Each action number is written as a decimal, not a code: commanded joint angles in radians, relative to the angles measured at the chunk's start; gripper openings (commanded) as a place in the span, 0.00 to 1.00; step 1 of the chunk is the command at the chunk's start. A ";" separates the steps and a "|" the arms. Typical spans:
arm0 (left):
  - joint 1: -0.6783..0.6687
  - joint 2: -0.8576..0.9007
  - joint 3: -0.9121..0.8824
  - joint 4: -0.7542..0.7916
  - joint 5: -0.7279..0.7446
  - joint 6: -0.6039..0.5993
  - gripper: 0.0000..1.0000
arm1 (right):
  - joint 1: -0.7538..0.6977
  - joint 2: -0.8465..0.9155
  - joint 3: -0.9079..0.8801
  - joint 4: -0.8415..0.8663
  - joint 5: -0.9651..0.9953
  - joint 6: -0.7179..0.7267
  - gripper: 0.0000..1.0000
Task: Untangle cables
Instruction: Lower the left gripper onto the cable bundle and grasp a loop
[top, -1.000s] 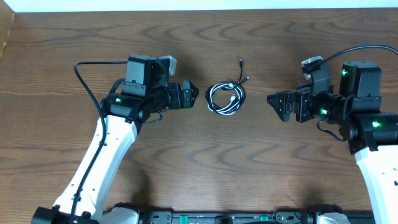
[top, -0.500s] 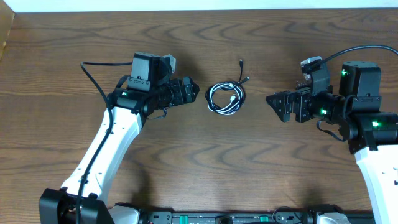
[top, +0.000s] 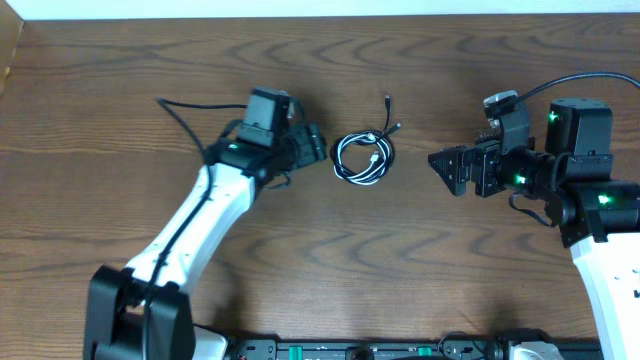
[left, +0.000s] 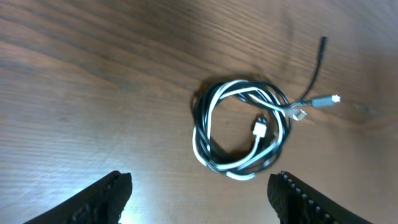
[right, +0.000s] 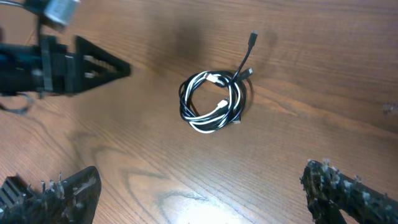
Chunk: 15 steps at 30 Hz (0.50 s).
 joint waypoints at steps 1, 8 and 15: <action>-0.065 0.080 0.014 0.043 -0.121 -0.116 0.76 | 0.008 0.000 0.019 0.000 -0.021 0.012 0.99; -0.134 0.269 0.014 0.220 -0.159 -0.222 0.69 | 0.008 0.001 0.019 -0.001 -0.020 0.052 0.99; -0.144 0.374 0.014 0.249 -0.191 -0.275 0.54 | 0.008 0.001 0.019 -0.001 -0.020 0.052 0.99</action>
